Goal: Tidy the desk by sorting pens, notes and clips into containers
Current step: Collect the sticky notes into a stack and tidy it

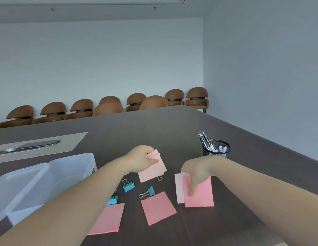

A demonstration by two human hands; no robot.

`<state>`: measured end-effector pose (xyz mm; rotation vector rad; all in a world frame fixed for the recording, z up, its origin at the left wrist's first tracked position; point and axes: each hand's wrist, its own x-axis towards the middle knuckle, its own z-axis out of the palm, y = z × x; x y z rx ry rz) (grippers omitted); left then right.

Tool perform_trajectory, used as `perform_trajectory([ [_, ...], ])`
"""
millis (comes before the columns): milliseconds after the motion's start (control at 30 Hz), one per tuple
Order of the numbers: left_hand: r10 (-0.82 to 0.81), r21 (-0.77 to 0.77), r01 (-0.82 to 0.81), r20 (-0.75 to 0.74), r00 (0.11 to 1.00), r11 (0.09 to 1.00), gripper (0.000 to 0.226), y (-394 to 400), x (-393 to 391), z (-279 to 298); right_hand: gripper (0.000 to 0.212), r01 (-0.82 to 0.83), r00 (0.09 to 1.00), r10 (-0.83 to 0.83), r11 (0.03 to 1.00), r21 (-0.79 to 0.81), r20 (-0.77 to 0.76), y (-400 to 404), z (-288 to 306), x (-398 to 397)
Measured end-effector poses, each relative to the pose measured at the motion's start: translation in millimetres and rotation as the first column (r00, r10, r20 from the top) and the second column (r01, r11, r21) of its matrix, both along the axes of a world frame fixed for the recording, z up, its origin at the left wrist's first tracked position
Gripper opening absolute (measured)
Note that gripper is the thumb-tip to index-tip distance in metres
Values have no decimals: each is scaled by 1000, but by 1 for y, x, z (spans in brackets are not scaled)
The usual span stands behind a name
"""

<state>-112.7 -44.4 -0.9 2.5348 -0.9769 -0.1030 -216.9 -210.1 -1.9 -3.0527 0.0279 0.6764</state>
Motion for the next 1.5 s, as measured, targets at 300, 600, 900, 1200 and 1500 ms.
perform_trajectory([
  [300,-11,533,115,-194,981,838,17,79,-14,22,41,-98,993,107,980,171,-46,50,12,5],
  [600,-58,653,169,-187,981,738,23,102,-19,-22,65,-136,988,127,984,-119,-85,80,-10,19],
  [900,-60,603,164,-188,980,780,37,108,-11,-33,76,-176,984,176,984,-34,-6,82,-11,18],
  [1200,-31,533,122,-177,984,837,26,113,-8,-36,72,-243,969,243,970,3,-41,91,-13,27],
  [1500,-37,499,120,-172,984,858,25,112,-9,-37,75,-315,944,310,949,-27,-109,91,-19,38],
])
